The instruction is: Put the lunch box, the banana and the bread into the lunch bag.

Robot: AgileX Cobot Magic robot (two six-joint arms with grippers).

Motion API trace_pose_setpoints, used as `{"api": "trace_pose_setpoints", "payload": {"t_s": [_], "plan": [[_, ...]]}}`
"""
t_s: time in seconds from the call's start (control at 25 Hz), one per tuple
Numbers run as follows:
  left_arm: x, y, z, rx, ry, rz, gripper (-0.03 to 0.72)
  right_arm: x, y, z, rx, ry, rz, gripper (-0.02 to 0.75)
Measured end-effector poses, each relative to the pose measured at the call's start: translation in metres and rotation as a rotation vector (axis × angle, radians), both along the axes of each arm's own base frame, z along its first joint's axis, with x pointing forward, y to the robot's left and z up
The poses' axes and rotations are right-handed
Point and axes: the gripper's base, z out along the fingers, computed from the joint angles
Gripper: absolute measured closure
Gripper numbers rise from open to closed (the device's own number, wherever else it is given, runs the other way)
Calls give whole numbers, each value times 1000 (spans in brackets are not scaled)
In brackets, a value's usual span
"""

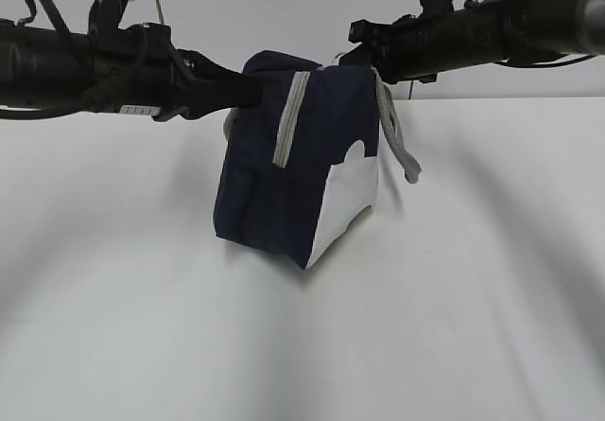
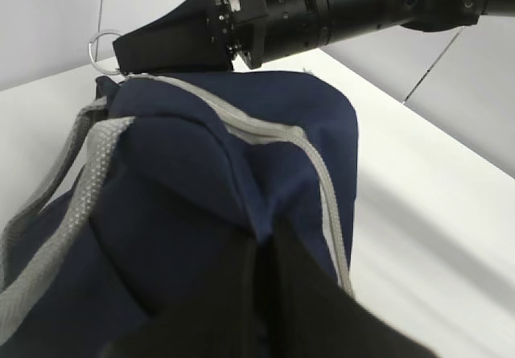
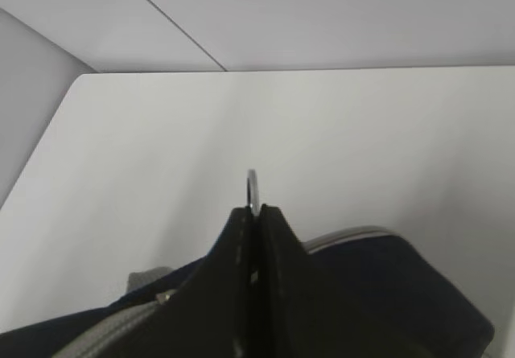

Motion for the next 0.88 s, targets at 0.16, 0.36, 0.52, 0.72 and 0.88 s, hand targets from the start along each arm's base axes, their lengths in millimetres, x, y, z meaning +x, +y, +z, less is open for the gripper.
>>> {"api": "trace_pose_setpoints", "payload": {"t_s": [0.16, 0.36, 0.52, 0.72, 0.88], "plan": [[-2, 0, -2, 29, -9, -30, 686, 4, -3, -2, -34, -26, -38, 754], [-6, -1, -4, 61, -21, -84, 686, 9, -8, -3, -68, -57, -80, 754], [-9, -1, -6, 93, -28, -130, 686, 13, -9, -1, -77, -76, -94, 754], [-13, -1, -11, 159, -43, -193, 687, 21, -9, -8, -76, -79, -90, 754], [-17, 1, -12, 200, -47, -228, 687, 24, -8, -13, -78, -76, -84, 754]]}}
